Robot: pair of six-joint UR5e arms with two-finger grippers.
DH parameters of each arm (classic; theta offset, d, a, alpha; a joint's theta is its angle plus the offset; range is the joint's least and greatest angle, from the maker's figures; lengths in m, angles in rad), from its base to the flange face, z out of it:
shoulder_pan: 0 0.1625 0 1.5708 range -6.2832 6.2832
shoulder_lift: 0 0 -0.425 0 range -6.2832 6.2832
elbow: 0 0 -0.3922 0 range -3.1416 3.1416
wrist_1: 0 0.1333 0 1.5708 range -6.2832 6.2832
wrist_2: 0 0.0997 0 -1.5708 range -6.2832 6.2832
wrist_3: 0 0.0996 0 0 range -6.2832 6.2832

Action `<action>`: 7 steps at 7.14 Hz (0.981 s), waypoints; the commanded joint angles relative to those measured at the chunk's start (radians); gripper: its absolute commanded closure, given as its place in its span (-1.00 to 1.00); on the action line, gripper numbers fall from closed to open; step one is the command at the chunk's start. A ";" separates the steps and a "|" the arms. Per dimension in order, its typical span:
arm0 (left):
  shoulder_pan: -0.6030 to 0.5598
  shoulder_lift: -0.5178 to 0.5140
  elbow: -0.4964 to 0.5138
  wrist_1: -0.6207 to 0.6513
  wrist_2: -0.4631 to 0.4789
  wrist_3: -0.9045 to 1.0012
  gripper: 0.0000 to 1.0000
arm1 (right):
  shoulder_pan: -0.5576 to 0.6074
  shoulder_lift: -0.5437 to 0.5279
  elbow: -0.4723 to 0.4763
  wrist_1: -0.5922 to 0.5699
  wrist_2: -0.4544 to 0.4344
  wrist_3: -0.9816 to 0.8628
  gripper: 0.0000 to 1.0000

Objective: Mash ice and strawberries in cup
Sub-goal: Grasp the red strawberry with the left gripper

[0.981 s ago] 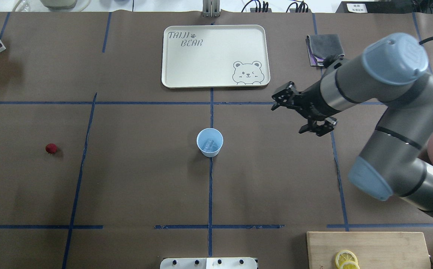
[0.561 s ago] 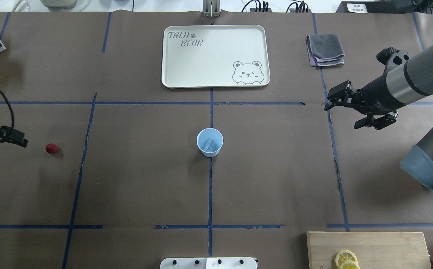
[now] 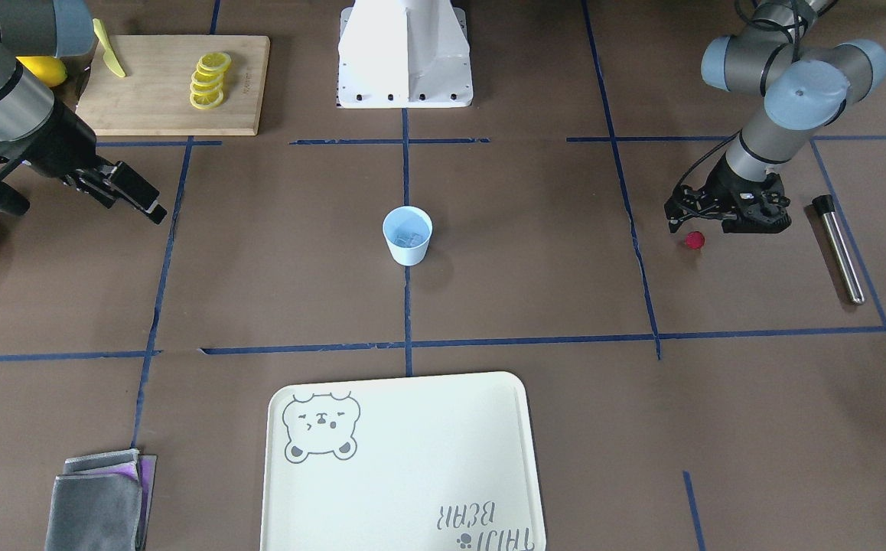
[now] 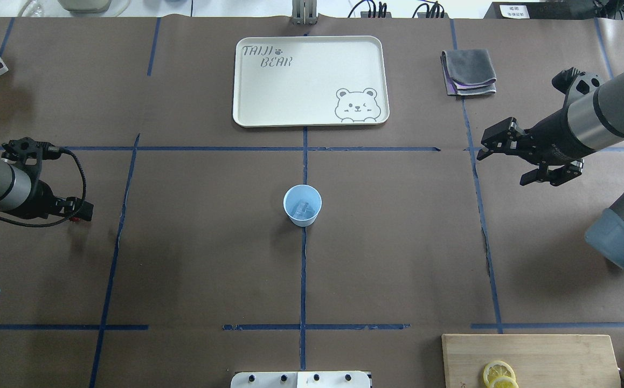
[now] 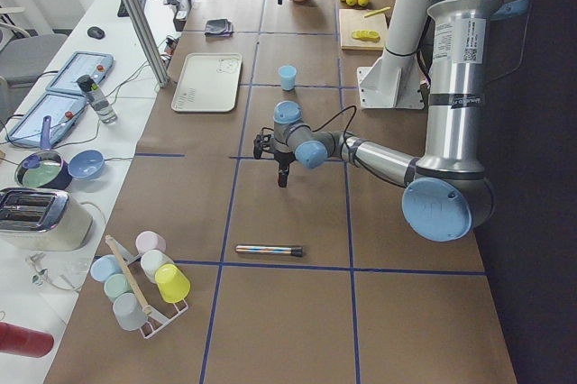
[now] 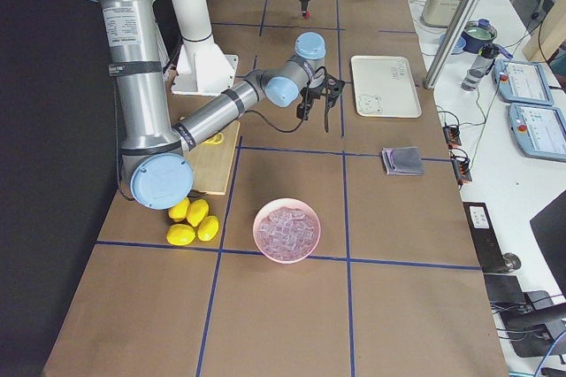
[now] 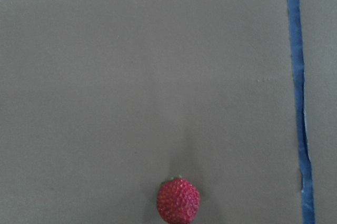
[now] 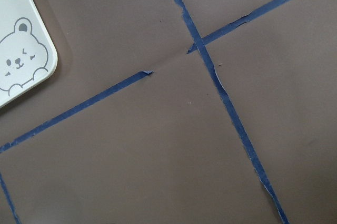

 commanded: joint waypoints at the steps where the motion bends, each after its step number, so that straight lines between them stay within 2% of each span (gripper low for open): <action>1: 0.011 -0.009 0.020 -0.001 0.012 0.001 -0.99 | 0.000 0.003 0.006 0.000 0.001 0.000 -0.98; 6: 0.017 -0.014 0.033 0.000 0.040 0.001 -0.79 | 0.002 0.000 0.008 0.000 -0.001 0.000 -0.99; 7: 0.017 -0.015 0.033 -0.001 0.040 0.001 -0.54 | 0.002 0.000 0.014 0.000 0.001 0.001 -0.99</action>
